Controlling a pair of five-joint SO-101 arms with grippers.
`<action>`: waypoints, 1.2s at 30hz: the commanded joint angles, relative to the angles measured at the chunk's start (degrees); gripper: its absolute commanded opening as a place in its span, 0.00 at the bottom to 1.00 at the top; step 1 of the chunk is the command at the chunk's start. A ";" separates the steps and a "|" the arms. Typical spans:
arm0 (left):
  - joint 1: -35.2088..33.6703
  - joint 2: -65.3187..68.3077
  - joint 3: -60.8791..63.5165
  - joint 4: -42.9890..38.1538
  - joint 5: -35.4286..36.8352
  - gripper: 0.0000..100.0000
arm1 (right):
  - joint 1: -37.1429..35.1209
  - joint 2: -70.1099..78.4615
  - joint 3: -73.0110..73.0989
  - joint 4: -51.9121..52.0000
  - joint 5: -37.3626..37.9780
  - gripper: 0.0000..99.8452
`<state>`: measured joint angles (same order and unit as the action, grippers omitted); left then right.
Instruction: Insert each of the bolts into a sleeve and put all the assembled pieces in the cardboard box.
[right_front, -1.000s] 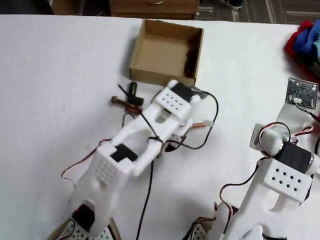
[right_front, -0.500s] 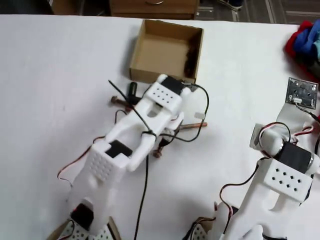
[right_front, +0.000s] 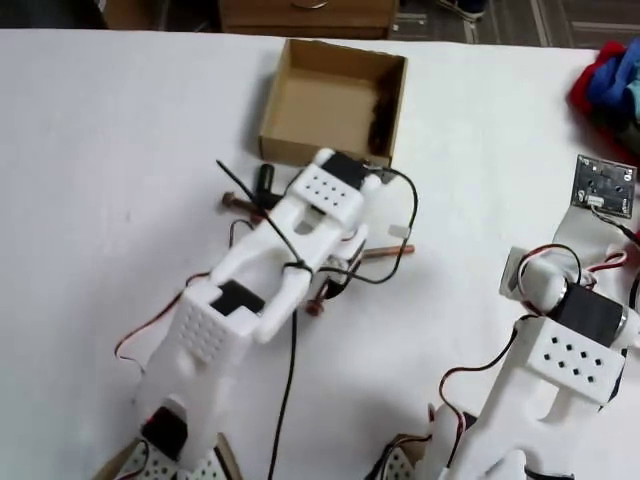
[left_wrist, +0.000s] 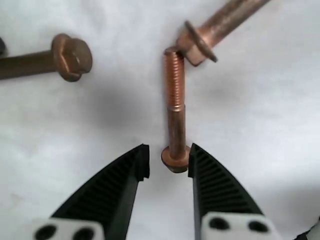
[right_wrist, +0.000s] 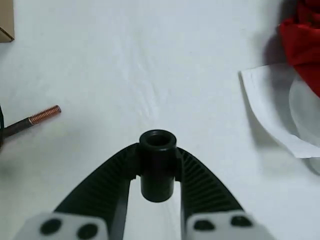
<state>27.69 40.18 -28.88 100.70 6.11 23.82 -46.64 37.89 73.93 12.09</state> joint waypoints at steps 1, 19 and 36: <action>-0.09 0.18 -1.71 -0.09 0.00 0.16 | 0.31 -1.71 -2.81 0.22 0.53 0.02; -6.59 10.73 1.71 1.58 -8.44 0.03 | 0.57 -1.71 -2.90 0.22 0.53 0.02; -27.25 -15.12 16.13 1.32 -78.15 0.03 | 0.22 -1.71 -2.99 -0.13 0.62 0.02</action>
<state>0.62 30.42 -14.20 101.32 -61.32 23.74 -46.64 37.89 73.93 12.09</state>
